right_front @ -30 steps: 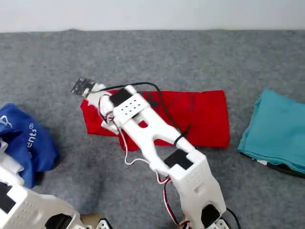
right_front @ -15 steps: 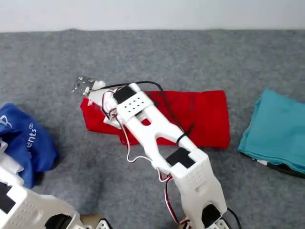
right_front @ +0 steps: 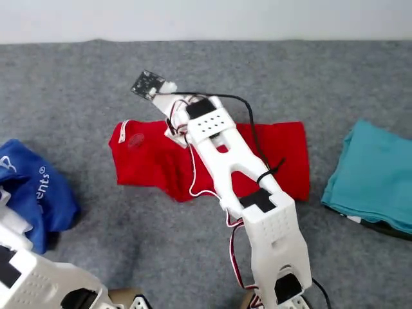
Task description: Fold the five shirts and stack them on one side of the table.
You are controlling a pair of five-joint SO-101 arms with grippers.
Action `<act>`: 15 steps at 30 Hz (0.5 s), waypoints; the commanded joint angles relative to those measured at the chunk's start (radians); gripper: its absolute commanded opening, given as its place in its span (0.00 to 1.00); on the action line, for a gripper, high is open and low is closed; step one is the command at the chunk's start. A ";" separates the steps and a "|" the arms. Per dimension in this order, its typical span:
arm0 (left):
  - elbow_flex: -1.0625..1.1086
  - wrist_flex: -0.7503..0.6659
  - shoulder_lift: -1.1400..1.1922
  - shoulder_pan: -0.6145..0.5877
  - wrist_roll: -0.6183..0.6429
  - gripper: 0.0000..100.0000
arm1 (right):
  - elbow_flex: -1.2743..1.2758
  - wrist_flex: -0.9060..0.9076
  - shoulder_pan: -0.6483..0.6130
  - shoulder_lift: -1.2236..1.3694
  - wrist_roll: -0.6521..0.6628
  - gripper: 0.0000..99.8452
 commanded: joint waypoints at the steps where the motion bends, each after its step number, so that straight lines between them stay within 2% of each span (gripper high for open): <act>1: -0.001 0.014 -0.061 -0.005 0.000 0.01 | -0.175 0.157 -0.019 -0.024 0.003 0.14; 10: -0.001 0.015 -0.064 -0.005 0.003 0.01 | -0.419 0.694 -0.171 -0.024 -0.026 0.15; 13: 0.013 0.015 -0.064 -0.002 0.003 0.01 | -0.333 0.711 -0.219 -0.056 -0.101 0.15; 15: 0.030 0.014 -0.064 0.000 0.003 0.01 | -0.250 0.708 -0.249 -0.107 -0.103 0.15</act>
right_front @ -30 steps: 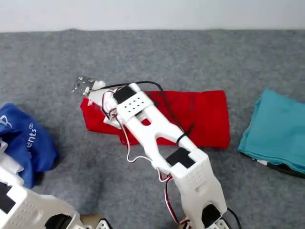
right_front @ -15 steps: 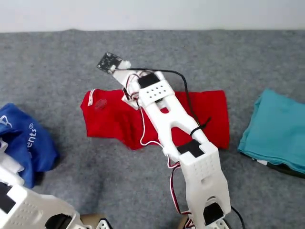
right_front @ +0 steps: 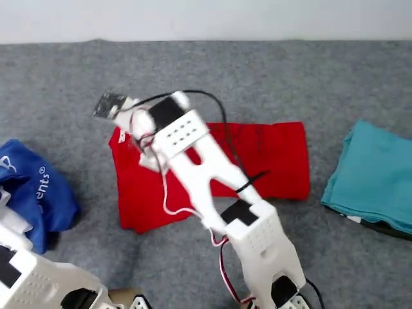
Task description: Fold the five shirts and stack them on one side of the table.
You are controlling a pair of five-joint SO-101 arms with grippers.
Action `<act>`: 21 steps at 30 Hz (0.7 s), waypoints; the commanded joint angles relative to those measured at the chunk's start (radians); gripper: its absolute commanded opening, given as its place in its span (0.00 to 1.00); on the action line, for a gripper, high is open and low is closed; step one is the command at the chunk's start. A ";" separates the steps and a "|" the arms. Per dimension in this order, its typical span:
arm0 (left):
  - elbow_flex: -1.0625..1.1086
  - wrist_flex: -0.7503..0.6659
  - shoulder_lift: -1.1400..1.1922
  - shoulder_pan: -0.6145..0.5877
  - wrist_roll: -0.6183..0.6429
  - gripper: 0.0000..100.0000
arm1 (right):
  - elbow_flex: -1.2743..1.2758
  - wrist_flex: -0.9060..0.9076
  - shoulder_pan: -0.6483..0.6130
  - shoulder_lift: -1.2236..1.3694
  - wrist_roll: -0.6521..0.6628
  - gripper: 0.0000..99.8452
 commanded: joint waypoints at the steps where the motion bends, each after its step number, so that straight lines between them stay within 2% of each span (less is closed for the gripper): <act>1: 0.012 0.012 -0.064 0.000 0.003 0.01 | 0.112 0.044 -0.058 -0.114 -0.025 0.15; 7: 0.012 0.009 -0.064 -0.005 0.003 0.01 | 0.345 0.010 -0.122 -0.157 -0.029 0.21; 13: 0.012 0.008 -0.064 0.002 0.003 0.01 | 0.358 -0.113 -0.183 -0.097 -0.025 0.21; 21: 0.010 0.008 -0.064 -0.006 -0.002 0.01 | 0.361 -0.113 -0.295 -0.013 -0.029 0.21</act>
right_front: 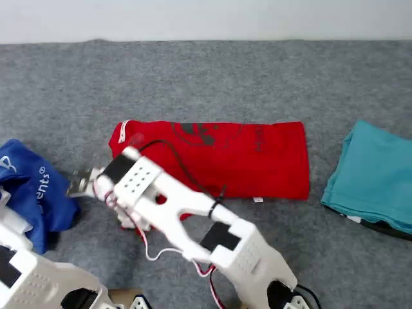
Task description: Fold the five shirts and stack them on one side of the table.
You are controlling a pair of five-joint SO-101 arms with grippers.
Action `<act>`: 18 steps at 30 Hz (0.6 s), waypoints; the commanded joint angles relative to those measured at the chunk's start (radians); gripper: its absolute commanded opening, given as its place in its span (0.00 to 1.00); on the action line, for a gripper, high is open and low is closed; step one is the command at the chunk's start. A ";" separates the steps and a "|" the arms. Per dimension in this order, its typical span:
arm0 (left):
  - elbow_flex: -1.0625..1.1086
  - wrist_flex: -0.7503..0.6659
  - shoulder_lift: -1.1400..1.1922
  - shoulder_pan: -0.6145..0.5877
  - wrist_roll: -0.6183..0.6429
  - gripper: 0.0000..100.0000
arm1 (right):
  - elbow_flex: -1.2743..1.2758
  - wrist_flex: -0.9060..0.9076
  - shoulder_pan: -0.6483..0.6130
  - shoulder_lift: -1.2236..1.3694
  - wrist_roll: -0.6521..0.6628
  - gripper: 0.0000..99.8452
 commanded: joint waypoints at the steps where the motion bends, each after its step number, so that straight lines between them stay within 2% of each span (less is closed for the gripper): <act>1: -0.002 0.009 -0.064 -0.006 -0.002 0.01 | -0.002 -0.008 -0.021 0.005 -0.009 0.21; 7: -0.002 0.009 -0.064 -0.006 -0.002 0.01 | -0.002 -0.025 -0.010 0.102 -0.002 0.21; 14: -0.002 -0.014 -0.064 -0.006 -0.002 0.01 | -0.008 -0.127 0.056 0.183 0.000 0.20; 16: -0.002 -0.015 -0.064 -0.005 -0.002 0.01 | -0.008 -0.128 0.067 0.177 0.002 0.17; 18: -0.002 -0.018 -0.061 -0.005 -0.002 0.01 | -0.008 -0.128 0.074 0.174 0.023 0.10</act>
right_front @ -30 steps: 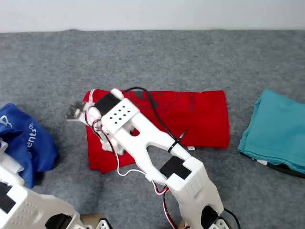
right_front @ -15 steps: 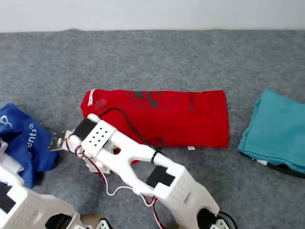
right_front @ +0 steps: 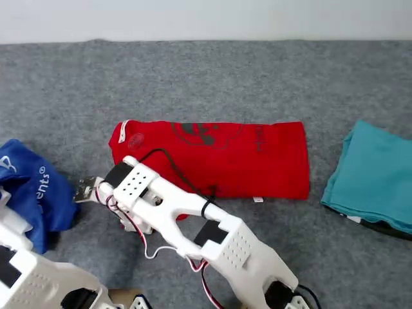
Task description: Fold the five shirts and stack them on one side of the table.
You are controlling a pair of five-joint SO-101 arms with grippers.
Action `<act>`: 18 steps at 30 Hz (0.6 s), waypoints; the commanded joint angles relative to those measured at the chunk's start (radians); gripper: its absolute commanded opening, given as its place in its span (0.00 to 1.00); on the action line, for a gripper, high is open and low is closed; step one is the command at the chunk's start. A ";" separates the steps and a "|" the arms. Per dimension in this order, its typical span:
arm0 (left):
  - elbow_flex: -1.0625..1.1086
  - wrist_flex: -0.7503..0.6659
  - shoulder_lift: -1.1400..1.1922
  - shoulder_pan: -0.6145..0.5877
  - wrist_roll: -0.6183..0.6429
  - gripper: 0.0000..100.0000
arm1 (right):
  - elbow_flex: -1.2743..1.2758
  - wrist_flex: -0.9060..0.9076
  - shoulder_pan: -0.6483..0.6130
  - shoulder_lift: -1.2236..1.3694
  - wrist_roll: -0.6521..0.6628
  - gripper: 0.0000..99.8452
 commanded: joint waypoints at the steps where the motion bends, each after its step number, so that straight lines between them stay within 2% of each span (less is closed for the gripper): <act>1: -0.002 -0.018 -0.058 -0.005 -0.002 0.01 | -0.002 -0.041 0.048 0.015 0.041 0.05; 3: -0.001 -0.018 -0.055 -0.002 -0.002 0.01 | -0.002 -0.033 0.048 0.015 0.064 0.01; 12: -0.001 -0.020 -0.055 0.002 -0.002 0.01 | -0.002 0.005 0.071 -0.064 0.077 0.01; 18: -0.001 -0.034 -0.055 0.002 -0.002 0.01 | -0.002 -0.004 0.156 -0.202 0.137 0.01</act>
